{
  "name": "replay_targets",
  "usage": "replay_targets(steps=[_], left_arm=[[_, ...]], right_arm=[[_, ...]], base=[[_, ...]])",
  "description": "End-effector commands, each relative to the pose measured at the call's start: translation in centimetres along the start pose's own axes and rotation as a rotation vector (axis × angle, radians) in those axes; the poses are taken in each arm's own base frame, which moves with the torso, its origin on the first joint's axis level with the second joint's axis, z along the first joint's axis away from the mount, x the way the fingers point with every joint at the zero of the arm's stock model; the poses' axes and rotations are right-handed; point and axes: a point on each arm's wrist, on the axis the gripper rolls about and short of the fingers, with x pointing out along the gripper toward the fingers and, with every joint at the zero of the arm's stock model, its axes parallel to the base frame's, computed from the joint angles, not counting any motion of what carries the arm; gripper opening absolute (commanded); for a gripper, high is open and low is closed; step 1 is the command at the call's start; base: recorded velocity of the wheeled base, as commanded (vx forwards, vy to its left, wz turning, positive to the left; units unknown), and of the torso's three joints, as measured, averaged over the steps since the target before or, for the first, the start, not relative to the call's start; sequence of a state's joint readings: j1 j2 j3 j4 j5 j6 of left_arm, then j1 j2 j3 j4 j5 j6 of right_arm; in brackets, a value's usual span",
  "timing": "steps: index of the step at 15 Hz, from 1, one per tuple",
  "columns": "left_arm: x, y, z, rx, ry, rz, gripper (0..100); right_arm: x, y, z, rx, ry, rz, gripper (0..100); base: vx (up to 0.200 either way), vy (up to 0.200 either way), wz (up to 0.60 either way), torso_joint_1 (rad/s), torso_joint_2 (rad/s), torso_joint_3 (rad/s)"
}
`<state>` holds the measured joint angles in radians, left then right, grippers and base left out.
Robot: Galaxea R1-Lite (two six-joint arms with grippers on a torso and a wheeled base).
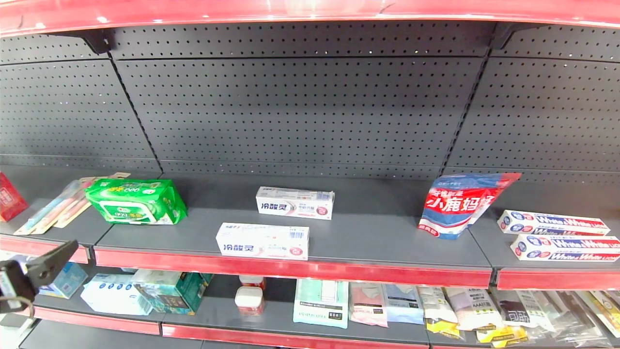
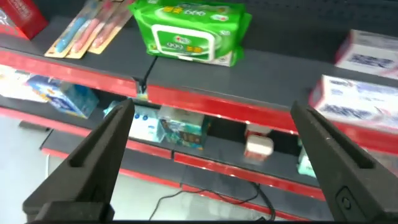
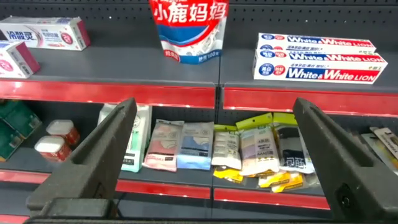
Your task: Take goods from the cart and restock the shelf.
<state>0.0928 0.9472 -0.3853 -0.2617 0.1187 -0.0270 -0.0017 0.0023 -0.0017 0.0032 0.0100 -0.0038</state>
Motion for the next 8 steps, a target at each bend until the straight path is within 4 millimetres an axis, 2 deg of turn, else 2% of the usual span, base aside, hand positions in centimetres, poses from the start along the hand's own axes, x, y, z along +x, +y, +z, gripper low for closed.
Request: replay_targets(steps=[1, 4, 6, 8], left_arm=[[8.3, -0.3, 0.9, 0.002, 0.145, 0.047, 100], [12.1, -1.7, -0.9, 0.035, 0.257, 0.091, 100], [13.4, -3.2, -0.8, 0.005, 0.232, 0.084, 100], [13.9, -3.7, -1.2, 0.019, 0.250, 0.094, 100]], right_arm=[[0.0, 0.0, 0.0, -0.001, 0.001, 0.001, 100], [0.0, 0.0, 0.0, -0.001, 0.001, 0.001, 100], [0.0, 0.0, 0.0, 0.001, 0.002, 0.001, 100], [0.0, 0.0, 0.0, -0.001, -0.001, 0.001, 100]], base=[[0.000, 0.000, 0.00, 0.000, 0.00, 0.000], [0.000, 0.000, 0.00, 0.000, 0.00, 0.000], [0.000, 0.000, 0.00, 0.000, 0.00, 0.000], [0.000, 0.000, 0.00, 0.000, 0.00, 0.000]])
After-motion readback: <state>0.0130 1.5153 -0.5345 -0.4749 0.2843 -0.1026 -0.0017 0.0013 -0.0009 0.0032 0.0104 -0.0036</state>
